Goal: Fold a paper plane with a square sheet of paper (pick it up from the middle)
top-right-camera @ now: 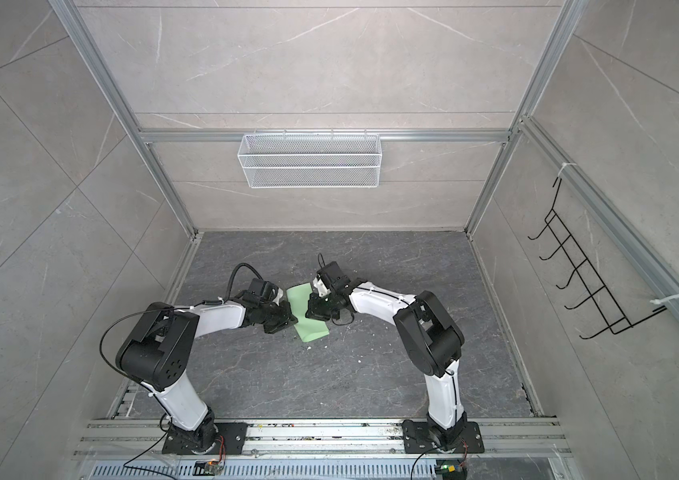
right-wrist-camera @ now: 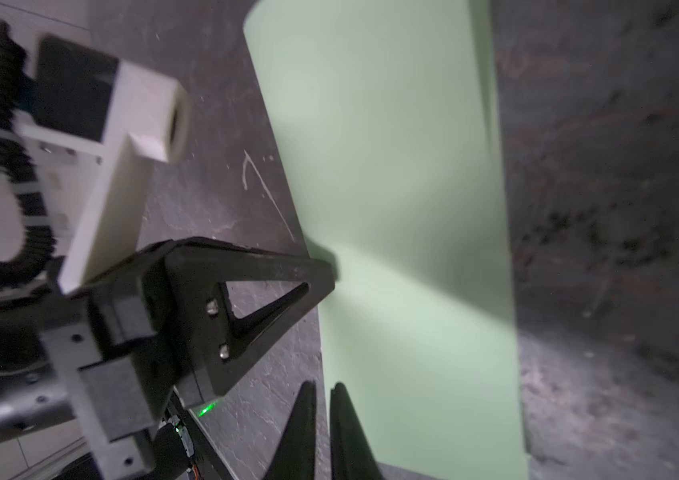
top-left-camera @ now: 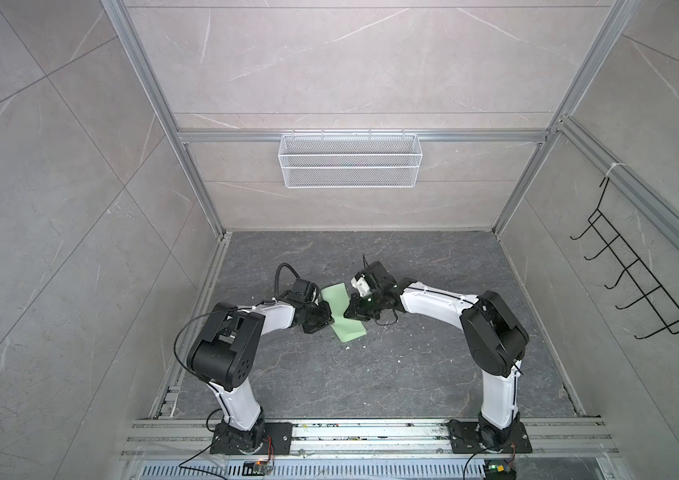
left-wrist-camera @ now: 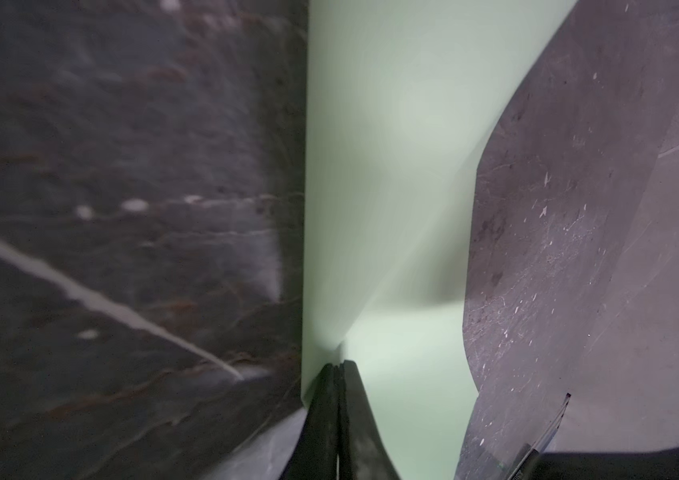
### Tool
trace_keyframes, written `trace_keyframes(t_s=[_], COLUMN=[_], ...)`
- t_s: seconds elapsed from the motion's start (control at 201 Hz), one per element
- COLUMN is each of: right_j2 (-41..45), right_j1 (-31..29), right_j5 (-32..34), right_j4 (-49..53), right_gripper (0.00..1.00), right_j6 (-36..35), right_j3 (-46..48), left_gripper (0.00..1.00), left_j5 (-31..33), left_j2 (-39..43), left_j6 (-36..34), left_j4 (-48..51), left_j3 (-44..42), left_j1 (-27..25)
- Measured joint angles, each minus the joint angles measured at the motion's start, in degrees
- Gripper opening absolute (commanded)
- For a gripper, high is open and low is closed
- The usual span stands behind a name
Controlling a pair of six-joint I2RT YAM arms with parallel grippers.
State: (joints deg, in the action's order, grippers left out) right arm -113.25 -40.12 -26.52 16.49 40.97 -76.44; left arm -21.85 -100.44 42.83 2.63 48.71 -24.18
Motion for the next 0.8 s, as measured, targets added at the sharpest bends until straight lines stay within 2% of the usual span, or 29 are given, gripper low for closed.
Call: trace_keyframes(t_s=[0.244, 0.493, 0.801], right_j2=[-0.74, -5.20, -6.03], right_j1=[-3.06, -3.15, -3.23], right_j5=[0.22, 0.39, 0.04], right_j4=[1.27, 1.57, 3.72], right_gripper=[0.10, 0.10, 0.12], right_j6=[1.62, 1.92, 1.18], right_j3=[-0.46, -2.32, -2.32], left_gripper=[0.06, 0.05, 0.05], left_j5=[0.72, 0.68, 0.37], left_j2=[-0.13, -0.13, -0.13], left_j6=[1.68, 2.23, 2.82], left_j4=[-1.25, -1.44, -1.81], left_j3=[-0.33, -0.42, -0.63], left_j1=[-1.20, -1.20, -0.98])
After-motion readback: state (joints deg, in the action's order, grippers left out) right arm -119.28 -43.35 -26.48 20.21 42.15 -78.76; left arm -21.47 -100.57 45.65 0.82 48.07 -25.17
